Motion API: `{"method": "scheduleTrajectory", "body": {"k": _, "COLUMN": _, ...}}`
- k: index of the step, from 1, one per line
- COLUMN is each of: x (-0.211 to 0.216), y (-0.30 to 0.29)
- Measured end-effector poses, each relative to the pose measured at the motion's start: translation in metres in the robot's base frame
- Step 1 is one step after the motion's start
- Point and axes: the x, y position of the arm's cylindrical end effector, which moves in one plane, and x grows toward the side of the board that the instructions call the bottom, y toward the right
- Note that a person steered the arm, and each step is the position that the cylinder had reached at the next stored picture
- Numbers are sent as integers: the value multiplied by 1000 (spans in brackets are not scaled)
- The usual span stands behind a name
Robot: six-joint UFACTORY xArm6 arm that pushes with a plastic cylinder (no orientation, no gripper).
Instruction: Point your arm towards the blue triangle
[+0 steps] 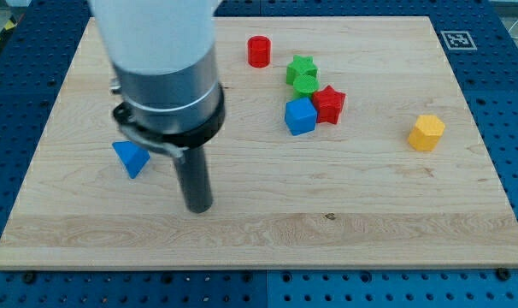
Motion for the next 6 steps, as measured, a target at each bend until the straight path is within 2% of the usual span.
{"method": "scheduleTrajectory", "body": {"k": 1, "x": 13, "y": -25}}
{"method": "scheduleTrajectory", "body": {"k": 3, "x": 13, "y": -62}}
{"method": "scheduleTrajectory", "body": {"k": 5, "x": -2, "y": -104}}
{"method": "scheduleTrajectory", "body": {"k": 6, "x": -25, "y": -116}}
